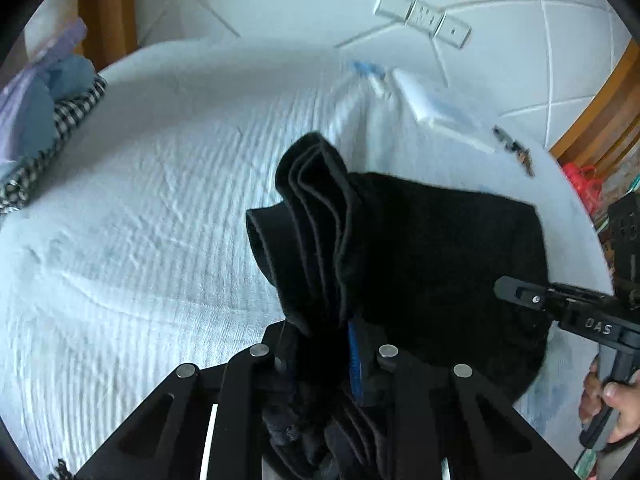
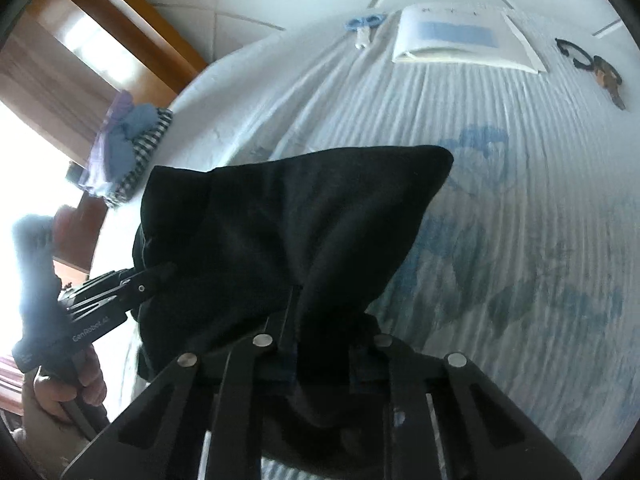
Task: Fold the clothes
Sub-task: 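Lift the folded T-shirt with both grippers and carry it toward the clothes pile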
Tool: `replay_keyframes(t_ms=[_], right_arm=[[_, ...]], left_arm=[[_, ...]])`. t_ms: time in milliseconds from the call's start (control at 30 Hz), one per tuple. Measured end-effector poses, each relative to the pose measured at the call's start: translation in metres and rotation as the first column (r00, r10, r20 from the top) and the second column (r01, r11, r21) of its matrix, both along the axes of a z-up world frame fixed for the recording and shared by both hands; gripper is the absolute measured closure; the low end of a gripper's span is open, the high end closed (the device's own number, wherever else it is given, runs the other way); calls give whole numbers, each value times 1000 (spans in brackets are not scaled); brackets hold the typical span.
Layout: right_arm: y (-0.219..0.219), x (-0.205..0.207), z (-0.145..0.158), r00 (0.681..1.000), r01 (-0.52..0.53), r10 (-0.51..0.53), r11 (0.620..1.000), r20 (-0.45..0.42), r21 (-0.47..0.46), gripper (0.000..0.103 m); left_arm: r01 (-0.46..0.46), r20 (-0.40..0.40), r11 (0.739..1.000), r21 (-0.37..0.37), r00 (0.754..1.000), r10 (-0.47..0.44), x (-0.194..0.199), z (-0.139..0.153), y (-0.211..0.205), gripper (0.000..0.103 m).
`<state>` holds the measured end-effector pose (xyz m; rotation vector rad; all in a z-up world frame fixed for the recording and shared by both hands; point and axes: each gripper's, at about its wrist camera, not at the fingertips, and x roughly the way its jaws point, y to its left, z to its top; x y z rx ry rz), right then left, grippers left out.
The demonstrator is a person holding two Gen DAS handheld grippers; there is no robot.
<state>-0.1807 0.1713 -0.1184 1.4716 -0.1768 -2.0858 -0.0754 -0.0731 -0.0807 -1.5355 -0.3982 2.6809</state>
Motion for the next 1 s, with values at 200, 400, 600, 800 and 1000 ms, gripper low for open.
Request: replay_keyframes(t_ms=[200, 400, 600, 800, 1000], right_arm=[[7, 21, 66, 991, -57, 45, 994, -124, -91, 89], [-36, 29, 90, 980, -146, 130, 984, -154, -99, 89], [-126, 30, 93, 969, -213, 197, 972, -147, -101, 89], [-254, 17, 104, 964, -240, 218, 960, -155, -145, 89], [-370, -18, 133, 964, -247, 214, 942, -160, -227, 89]], left_arm=[[-13, -101, 999, -34, 995, 9, 29, 63, -3, 85], [-89, -79, 991, -97, 994, 82, 48, 87, -48, 85], [-119, -79, 987, -109, 991, 111, 63, 99, -148, 85], [-107, -78, 984, -142, 992, 96, 48, 127, -288, 85], [-94, -67, 965, -244, 995, 80, -5, 164, -414, 85]])
